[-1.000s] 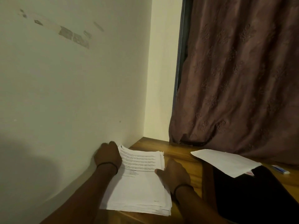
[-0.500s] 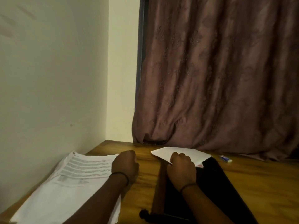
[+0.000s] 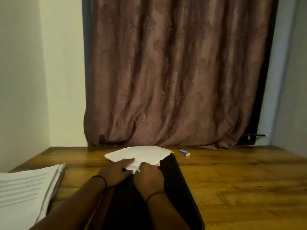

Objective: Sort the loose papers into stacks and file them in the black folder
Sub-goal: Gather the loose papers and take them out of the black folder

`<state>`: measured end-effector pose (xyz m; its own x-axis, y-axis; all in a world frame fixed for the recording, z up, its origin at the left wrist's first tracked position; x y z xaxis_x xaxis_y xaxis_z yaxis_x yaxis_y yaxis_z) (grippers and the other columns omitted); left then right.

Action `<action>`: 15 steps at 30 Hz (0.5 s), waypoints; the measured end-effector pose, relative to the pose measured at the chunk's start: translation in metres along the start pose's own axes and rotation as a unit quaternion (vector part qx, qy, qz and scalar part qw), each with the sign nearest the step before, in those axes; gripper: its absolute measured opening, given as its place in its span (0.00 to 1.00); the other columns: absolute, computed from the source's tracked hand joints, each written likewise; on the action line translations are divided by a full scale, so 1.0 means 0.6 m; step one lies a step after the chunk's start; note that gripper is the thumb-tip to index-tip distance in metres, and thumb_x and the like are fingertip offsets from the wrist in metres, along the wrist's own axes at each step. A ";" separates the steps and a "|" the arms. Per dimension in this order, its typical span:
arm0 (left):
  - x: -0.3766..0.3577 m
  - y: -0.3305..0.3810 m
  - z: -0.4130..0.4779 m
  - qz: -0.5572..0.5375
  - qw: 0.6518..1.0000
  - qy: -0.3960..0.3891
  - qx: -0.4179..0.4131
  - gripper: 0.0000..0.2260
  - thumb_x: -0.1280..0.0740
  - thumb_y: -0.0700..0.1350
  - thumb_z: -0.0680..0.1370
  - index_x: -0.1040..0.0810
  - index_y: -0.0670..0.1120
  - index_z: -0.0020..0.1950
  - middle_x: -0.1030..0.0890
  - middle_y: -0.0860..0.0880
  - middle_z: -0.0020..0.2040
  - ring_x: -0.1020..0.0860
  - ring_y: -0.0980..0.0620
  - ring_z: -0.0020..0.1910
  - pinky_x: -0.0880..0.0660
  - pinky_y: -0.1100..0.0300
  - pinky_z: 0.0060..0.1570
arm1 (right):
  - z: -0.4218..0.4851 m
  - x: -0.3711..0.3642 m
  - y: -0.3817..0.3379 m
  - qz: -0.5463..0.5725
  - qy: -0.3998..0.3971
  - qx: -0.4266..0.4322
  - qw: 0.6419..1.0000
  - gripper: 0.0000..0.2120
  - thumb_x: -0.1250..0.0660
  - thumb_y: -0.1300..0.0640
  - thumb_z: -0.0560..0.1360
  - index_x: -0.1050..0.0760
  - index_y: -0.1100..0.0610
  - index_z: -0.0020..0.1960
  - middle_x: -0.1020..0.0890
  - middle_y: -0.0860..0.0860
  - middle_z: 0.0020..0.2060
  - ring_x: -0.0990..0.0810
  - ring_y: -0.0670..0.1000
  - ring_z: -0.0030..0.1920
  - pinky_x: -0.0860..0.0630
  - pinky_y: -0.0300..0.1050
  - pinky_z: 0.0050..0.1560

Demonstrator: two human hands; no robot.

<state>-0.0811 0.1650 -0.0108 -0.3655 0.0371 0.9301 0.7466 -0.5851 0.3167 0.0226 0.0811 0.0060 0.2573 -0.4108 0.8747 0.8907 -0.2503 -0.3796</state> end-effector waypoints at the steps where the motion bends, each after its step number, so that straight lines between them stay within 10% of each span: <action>1: 0.001 0.002 -0.001 -0.006 1.000 0.002 -0.005 0.27 0.39 0.62 0.78 0.40 0.61 0.76 0.36 0.57 0.76 0.32 0.56 0.71 0.38 0.61 0.70 | 0.001 0.002 0.003 0.020 0.001 -0.013 1.000 0.12 0.39 0.49 0.80 0.24 0.53 0.60 0.19 0.52 0.56 0.21 0.52 0.56 0.24 0.46 0.56; 6: 0.022 0.026 -0.022 0.038 0.999 -0.008 -0.020 0.50 0.49 0.83 0.58 0.39 0.62 0.76 0.34 0.58 0.75 0.31 0.56 0.71 0.35 0.58 0.70 | -0.003 0.024 0.037 0.137 0.050 -0.094 0.985 0.11 0.39 0.55 0.80 0.23 0.53 0.59 0.19 0.52 0.56 0.21 0.52 0.57 0.23 0.44 0.55; 15: 0.045 0.061 -0.058 0.074 0.994 0.079 -0.024 0.18 0.34 0.51 0.79 0.26 0.55 0.69 0.22 0.53 0.66 0.25 0.53 0.64 0.30 0.58 0.64 | -0.044 0.048 0.109 0.342 0.152 -0.247 0.894 0.11 0.39 0.58 0.81 0.27 0.56 0.62 0.20 0.55 0.57 0.21 0.55 0.58 0.26 0.42 0.49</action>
<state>-0.0827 0.1165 0.0193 -0.3392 -0.1770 0.9239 0.7722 -0.6134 0.1660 0.0784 0.0298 -0.0013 0.4977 -0.8160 0.2939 0.2717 -0.1751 -0.9463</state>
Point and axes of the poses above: each hand's wrist, its own z-axis towards the middle knuckle, its own x-axis out of the back of the hand, y = z × x, the point moved 10 cm from there along z, towards the middle knuckle
